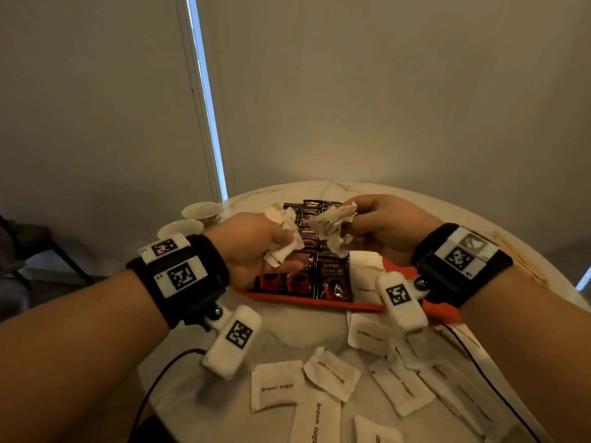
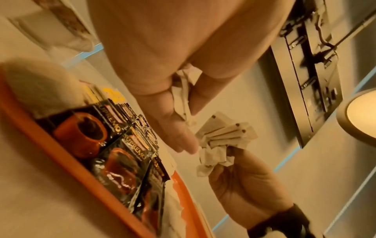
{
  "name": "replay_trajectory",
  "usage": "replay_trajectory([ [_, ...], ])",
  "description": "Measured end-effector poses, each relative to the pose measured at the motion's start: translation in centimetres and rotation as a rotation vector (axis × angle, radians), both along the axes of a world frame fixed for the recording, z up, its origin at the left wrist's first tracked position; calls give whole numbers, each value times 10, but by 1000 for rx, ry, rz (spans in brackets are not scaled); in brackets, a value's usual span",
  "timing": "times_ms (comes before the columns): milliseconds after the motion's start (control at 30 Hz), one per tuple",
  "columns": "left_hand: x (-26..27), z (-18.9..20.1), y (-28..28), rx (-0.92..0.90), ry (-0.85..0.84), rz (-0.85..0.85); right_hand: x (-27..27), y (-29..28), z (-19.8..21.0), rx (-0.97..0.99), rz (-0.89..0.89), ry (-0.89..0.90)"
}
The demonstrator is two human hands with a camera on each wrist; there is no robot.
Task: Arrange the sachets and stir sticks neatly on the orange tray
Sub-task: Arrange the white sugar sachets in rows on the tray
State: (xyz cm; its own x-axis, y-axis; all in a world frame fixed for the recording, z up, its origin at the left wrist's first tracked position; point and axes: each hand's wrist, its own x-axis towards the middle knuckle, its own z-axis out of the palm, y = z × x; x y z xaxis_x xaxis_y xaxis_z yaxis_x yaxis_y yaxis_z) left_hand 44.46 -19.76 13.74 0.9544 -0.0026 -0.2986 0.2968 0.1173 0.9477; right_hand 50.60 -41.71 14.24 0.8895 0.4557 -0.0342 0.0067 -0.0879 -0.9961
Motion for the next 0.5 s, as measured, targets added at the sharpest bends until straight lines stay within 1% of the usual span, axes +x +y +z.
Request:
replay_trajectory([
  [67, 10, 0, -10, -72, -14, 18, 8, 3, -4, 40, -42, 20],
  [167, 22, 0, -31, -144, -34, -61, 19, 9, -11, 68, -125, 78],
  [233, 33, -2, -42, -175, -52, -65, 26, 10, -13, 86, -197, 93],
  [333, 50, -5, -50, -230, -66, -100, 31, 10, -15, 104, -246, 71],
  [400, 61, -6, -53, -219, -84, -132, 34, 12, -17, 104, -248, 33],
  [500, 78, -10, -53, -217, -130, -77, 37, 11, -19, 71, -219, -61],
])
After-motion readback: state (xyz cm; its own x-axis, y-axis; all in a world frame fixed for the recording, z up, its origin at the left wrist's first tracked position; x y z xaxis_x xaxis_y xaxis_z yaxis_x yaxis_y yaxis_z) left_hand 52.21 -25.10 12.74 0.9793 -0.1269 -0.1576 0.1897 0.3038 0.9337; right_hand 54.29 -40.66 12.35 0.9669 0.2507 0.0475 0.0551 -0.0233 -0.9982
